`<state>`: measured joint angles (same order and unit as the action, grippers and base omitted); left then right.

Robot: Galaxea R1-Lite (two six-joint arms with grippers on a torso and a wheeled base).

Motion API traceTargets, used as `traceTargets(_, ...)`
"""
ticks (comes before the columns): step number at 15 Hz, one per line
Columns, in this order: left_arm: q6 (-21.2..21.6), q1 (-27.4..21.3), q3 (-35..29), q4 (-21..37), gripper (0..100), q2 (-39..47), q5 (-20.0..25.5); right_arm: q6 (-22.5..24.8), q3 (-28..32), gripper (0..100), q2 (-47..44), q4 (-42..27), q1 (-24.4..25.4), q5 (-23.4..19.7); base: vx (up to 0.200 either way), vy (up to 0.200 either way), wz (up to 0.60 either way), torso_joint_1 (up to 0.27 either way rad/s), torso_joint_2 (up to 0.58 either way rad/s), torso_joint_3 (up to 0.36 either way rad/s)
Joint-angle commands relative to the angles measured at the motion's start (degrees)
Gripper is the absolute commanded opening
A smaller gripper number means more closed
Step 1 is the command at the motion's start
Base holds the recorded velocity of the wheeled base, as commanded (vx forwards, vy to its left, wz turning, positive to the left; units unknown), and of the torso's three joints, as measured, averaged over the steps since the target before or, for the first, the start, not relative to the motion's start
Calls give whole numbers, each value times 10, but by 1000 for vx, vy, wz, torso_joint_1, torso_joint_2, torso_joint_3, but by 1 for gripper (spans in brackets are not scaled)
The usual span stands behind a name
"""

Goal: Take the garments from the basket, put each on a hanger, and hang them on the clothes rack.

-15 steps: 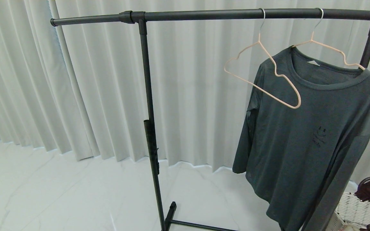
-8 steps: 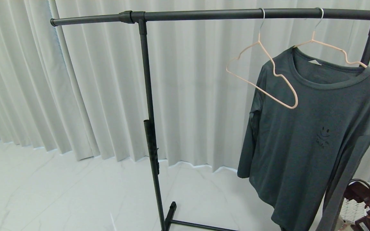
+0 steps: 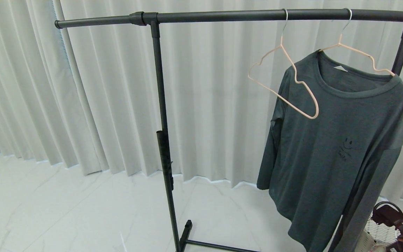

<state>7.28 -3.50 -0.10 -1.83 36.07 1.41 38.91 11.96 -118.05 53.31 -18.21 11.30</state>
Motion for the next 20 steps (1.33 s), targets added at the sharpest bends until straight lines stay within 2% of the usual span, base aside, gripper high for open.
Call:
traceTargets(1,0,-1,0,0,100,1,0,2,-1,100,-4,10,-3,0,0,0,0,0,0,0)
traceTargets(2,0,-1,0,0,100,1,0,3,-5,0,-3,21,-2,1,0,0,0,0,0,0)
traceTargets(5,0,-1,0,0,100,-3,10,3,-48,0,11,72,-1,7,0,0,0,0,0,0)
traceTargets(7,0,-1,0,0,100,-13,22,3,-71,0,50,83,-1,5,0,0,0,0,0,0)
traceTargets(10,-1,-1,0,0,100,-20,21,3,-67,0,125,68,12,4,0,0,0,0,0,0)
traceTargets(12,0,-1,0,0,100,-20,20,3,-35,0,186,8,27,4,0,0,0,0,0,0)
traceTargets(13,0,-1,0,0,100,-21,18,1,0,0,225,-55,38,4,-200,0,0,2,2,2)
traceTargets(14,0,-1,0,0,100,-22,17,-1,46,0,274,-148,49,3,-200,0,0,2,2,2)
traceTargets(15,0,-1,0,0,100,-26,17,-12,105,0,325,-271,63,2,-200,0,0,7,2,-2)
traceTargets(16,0,-1,0,0,100,-27,17,-23,135,0,350,-335,75,2,-200,0,0,7,-7,2)
traceTargets(17,0,-1,0,0,100,-27,18,-63,217,0,410,-500,114,2,-200,0,0,7,-7,7)
traceTargets(18,0,-1,0,-1,100,-27,21,-90,273,0,447,-607,144,2,-200,0,0,-2,2,2)
traceTargets(20,0,-1,0,0,100,-27,23,-124,360,0,493,-751,194,1,-200,0,0,-2,5,2)
